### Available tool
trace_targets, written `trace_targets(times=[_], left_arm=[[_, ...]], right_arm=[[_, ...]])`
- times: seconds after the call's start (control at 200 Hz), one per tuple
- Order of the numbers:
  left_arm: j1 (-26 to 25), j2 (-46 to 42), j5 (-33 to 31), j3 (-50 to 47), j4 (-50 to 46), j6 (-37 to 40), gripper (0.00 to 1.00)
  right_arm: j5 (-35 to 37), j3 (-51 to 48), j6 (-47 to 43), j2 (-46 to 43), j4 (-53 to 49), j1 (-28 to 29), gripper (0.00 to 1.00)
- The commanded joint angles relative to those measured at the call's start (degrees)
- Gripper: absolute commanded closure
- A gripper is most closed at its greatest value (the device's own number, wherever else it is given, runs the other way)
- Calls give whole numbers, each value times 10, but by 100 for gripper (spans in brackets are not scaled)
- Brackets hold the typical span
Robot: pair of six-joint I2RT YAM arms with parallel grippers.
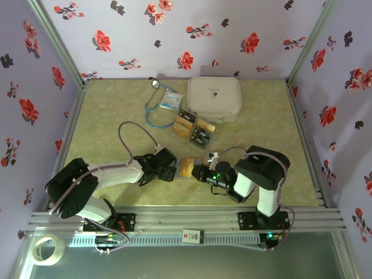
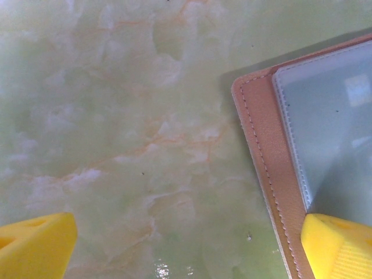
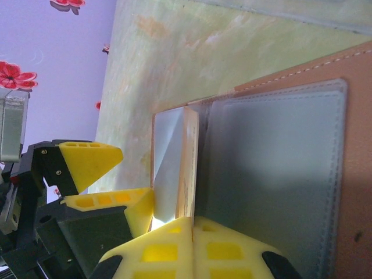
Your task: Put the credit cards into the card holder
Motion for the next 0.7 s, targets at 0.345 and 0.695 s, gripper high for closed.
trace_targets(times=[0.345,0.695], left_arm=[[-4,-3,-14,-14,-20,-3,0],[-5,-5,-15,-16,-20,-1,0]], right_arm=[[-17,-18,12,52,-10,3,100],[-12,-19,25,65,-18,1,100]])
